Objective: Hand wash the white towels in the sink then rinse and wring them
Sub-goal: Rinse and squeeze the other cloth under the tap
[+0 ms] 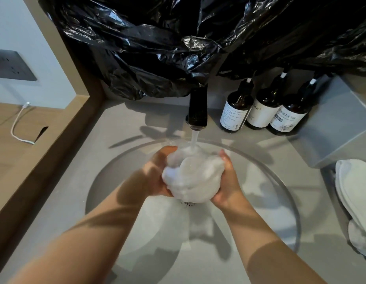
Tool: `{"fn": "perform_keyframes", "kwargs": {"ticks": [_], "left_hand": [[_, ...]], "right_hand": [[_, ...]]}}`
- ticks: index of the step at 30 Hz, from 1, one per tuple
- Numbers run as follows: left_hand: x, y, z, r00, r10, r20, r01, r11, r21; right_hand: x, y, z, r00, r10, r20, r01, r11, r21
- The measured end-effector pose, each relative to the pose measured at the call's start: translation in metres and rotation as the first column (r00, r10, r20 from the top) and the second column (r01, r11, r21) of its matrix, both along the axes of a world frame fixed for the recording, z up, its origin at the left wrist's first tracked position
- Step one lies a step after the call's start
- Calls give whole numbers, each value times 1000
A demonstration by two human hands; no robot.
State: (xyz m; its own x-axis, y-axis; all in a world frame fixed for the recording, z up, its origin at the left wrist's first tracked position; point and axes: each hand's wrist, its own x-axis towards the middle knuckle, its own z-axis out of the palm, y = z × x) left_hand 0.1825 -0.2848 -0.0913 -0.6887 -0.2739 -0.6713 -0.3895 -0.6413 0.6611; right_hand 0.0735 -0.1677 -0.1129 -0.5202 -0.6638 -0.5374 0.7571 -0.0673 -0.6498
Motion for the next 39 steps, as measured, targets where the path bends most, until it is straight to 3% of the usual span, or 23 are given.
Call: {"fn": "perform_keyframes", "kwargs": {"ticks": [2, 4, 6, 8, 10, 14, 16, 18, 19, 21, 25, 29, 32, 34, 36, 39], "left_hand": [[-7, -6, -1, 999, -1, 50, 6, 996, -89], [-14, -4, -3, 995, 59, 84, -52, 995, -82], [-15, 1, -7, 997, 61, 55, -59, 998, -28], [-17, 8, -8, 997, 74, 32, -72, 994, -77], [-20, 14, -9, 994, 111, 22, -108, 987, -119], [-25, 19, -17, 936, 352, -23, -352, 928, -117], [-20, 20, -22, 870, 491, -50, -492, 870, -22], [-22, 19, -22, 823, 552, -131, -553, 833, 33], [-22, 19, -22, 822, 533, -200, -543, 840, 9], [-28, 21, -20, 849, 455, -268, -493, 865, -93], [-8, 2, -30, 966, 183, -185, -224, 946, -234], [10, -18, -26, 986, -15, -165, 19, 1000, 23], [-1, -8, -18, 982, 122, -146, -101, 985, 143], [-7, 4, -18, 962, 257, -91, -243, 960, 138], [-13, 11, -21, 944, 313, -108, -308, 950, 57], [-23, 23, -24, 915, 365, -170, -376, 926, -36]], "right_hand": [[5, -6, -1, 968, -27, -250, 51, 995, 89], [18, -6, 3, 898, -16, -439, 71, 992, 109], [30, -7, 9, 834, 95, -543, -31, 992, 126], [33, -5, 12, 783, 192, -592, -129, 981, 148], [27, -4, 15, 743, 196, -640, -114, 979, 168], [13, -5, 3, 735, -24, -677, 201, 962, 184], [11, -6, -5, 810, -24, -585, 247, 920, 305], [12, -6, -4, 957, 63, -284, 41, 937, 347], [13, -7, -3, 980, 139, -140, -90, 945, 314], [15, -7, 2, 974, 218, -69, -193, 945, 263], [10, -9, 11, 950, 14, -313, 65, 968, 241], [14, -11, 11, 809, 101, -579, 64, 964, 258], [39, -11, 8, 650, 206, -732, -38, 970, 239], [49, -9, 5, 541, 316, -780, -101, 945, 313], [50, -9, 4, 553, 334, -764, -83, 934, 348], [47, -15, 5, 669, 193, -718, 55, 950, 307]]}}
